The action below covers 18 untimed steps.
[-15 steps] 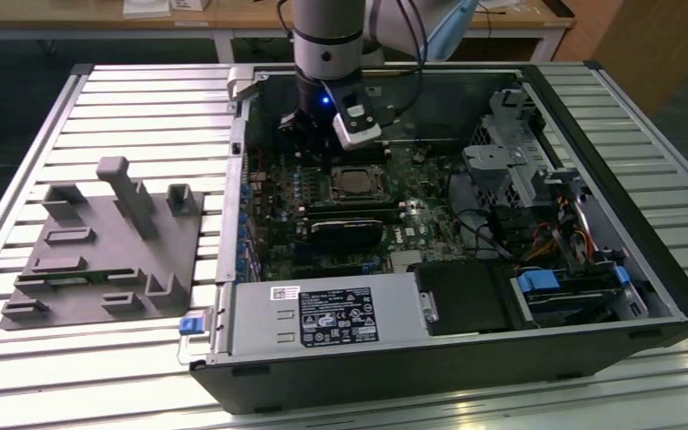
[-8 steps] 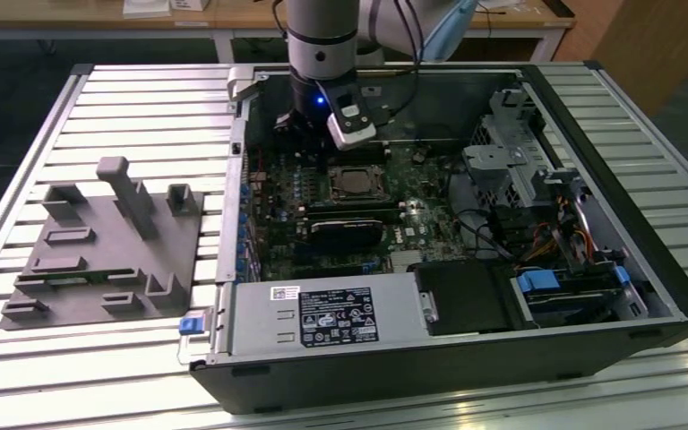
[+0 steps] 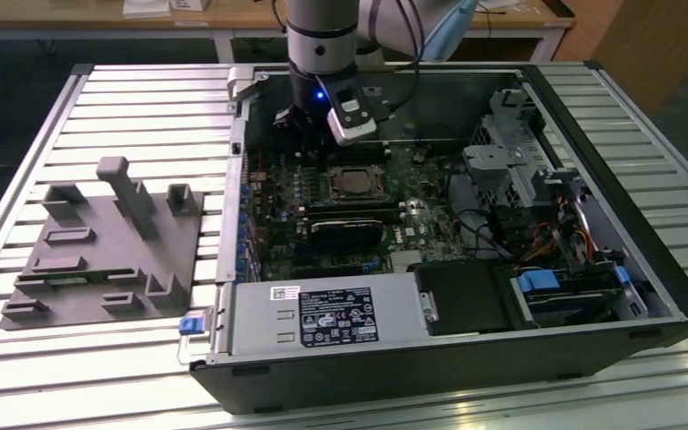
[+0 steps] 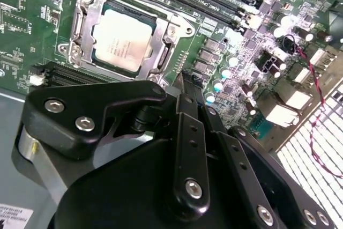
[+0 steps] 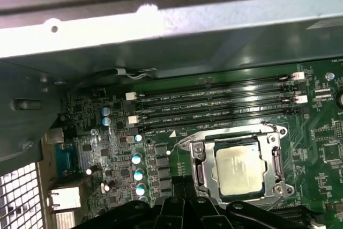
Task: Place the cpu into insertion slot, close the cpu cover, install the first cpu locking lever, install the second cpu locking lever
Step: 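Install the first cpu locking lever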
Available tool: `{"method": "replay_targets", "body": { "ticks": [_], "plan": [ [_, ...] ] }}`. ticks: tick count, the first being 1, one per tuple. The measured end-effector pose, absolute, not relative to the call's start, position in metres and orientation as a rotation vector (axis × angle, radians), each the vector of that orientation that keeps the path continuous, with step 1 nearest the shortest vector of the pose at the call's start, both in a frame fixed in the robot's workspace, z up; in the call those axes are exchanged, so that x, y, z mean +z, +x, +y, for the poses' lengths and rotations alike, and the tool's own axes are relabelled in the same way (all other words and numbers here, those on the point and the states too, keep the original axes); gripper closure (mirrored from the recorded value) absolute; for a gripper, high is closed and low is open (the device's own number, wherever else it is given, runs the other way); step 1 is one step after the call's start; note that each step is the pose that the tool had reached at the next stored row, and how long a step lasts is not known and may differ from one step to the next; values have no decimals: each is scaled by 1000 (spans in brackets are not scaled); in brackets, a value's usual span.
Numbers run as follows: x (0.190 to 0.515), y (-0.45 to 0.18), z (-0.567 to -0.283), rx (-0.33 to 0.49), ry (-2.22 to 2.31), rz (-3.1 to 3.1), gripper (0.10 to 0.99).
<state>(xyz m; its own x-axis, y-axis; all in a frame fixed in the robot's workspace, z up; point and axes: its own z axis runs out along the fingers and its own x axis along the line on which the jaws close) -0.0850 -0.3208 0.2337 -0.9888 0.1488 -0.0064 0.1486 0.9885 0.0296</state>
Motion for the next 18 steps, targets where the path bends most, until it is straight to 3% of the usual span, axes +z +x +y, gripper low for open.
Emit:
{"method": "replay_targets", "body": {
  "ticks": [9,18],
  "plan": [
    [236,-92,-321,51,233,3122,980],
    [236,-98,-321,190,234,3123,980]
  ]
}}
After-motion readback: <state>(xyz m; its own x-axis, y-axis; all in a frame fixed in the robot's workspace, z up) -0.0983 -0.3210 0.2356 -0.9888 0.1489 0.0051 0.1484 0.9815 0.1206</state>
